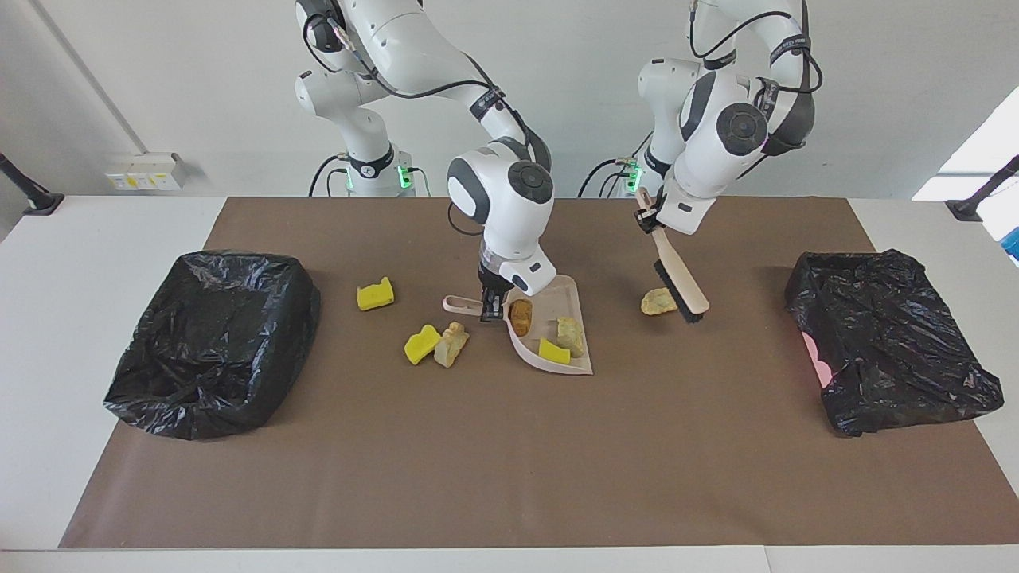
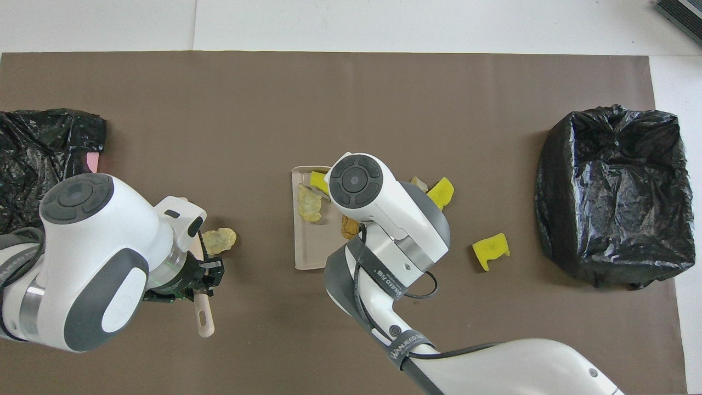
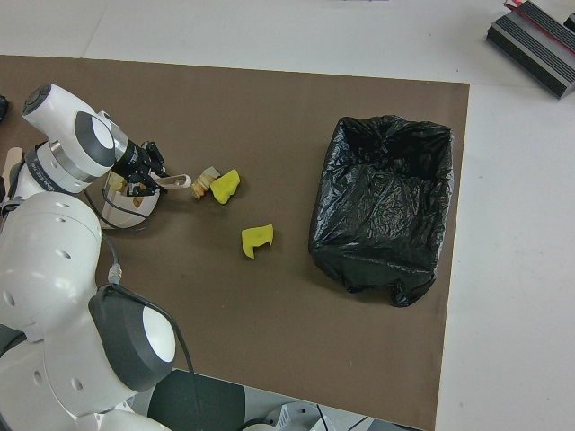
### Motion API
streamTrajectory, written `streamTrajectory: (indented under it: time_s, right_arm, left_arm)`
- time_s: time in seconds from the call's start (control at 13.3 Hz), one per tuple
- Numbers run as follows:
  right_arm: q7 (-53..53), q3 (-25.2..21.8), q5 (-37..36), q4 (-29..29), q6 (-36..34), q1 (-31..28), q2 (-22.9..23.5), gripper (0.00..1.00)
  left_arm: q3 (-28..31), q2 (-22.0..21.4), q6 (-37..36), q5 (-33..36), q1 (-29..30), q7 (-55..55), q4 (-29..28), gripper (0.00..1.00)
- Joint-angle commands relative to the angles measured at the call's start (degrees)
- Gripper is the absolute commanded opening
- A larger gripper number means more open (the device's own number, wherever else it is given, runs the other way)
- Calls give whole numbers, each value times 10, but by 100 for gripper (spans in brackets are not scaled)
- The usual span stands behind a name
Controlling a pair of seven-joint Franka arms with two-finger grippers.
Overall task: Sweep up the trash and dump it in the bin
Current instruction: 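Sweep the debris into the dustpan with the brush in the left gripper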
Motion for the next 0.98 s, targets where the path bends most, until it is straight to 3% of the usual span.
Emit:
streamTrajectory:
  time_s: [0.0, 0.3, 0.45, 0.75, 0.9]
  right_arm:
    - [-11, 4, -6, -12, 12, 0, -2, 0]
    - [-10, 4, -5, -16, 12, 0, -4, 0]
    - [-10, 4, -5, -17, 12, 0, -5, 0]
    - [-7, 4, -4, -19, 16, 0, -5, 0]
    - [-4, 4, -3, -40, 40, 0, -10, 0]
  left_arm:
    - [-7, -91, 25, 9, 23, -19, -117, 0]
    - [-9, -67, 129, 9, 15, -15, -163, 0]
    - [-10, -29, 176, 9, -17, -20, -163, 0]
    - [-12, 6, 256, 0, -86, -10, -134, 0]
    - [-12, 61, 287, -28, -126, -10, -97, 0]
